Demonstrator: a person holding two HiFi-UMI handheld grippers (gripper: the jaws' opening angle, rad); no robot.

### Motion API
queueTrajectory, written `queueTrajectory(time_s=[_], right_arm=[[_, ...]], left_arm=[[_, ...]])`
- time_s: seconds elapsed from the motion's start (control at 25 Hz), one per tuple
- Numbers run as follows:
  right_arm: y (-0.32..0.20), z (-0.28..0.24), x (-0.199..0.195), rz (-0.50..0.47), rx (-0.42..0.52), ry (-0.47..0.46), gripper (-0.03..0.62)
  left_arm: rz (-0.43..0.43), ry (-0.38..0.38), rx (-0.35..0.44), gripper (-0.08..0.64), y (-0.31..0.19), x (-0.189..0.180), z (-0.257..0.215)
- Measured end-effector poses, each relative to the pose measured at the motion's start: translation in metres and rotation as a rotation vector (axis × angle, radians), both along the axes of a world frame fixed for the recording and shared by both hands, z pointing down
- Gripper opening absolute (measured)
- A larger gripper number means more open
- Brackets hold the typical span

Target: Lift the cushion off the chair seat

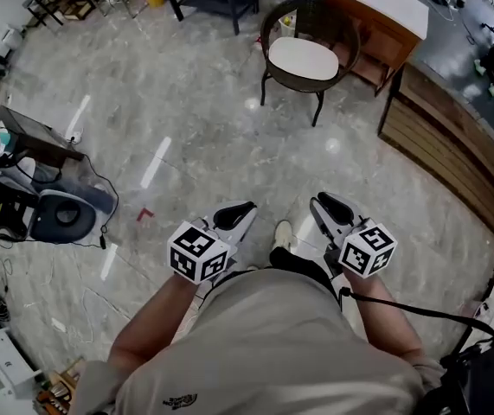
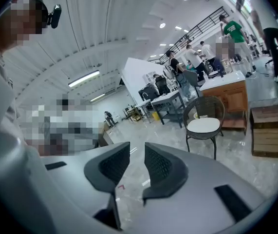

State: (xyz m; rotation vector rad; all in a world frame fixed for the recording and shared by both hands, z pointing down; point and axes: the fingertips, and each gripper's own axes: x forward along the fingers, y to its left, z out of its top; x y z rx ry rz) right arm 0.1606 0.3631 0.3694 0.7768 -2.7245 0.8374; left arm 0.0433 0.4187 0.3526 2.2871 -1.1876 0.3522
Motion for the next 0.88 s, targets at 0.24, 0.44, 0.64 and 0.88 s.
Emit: queueTrajectory(time_s=[0.24,0.44,0.64,0.88], right_arm=[[-0.059,0.012,0.001,-0.031,0.005,0.008,0.087],[-0.098,0.017,0.005,-0.015,-0.024,0.004,0.087],[-0.135,0.032,-0.011,0.017,-0.063,0.019,0.089],[-0.19,0.041,-0.045,0.091,-0.081,0.034,0.089]], left_arm=[[-0.042,-0.005,0.001,0.009,-0.066,0.003,-0.006],[-0.045,0.002,-0.016,0.009,-0.11,0.006,-0.01],[-0.02,0.015,-0.033,0.009,-0.156,-0.016,0.001],[0.067,0.053,-0.029,0.009,-0.225,-0.047,0.008]])
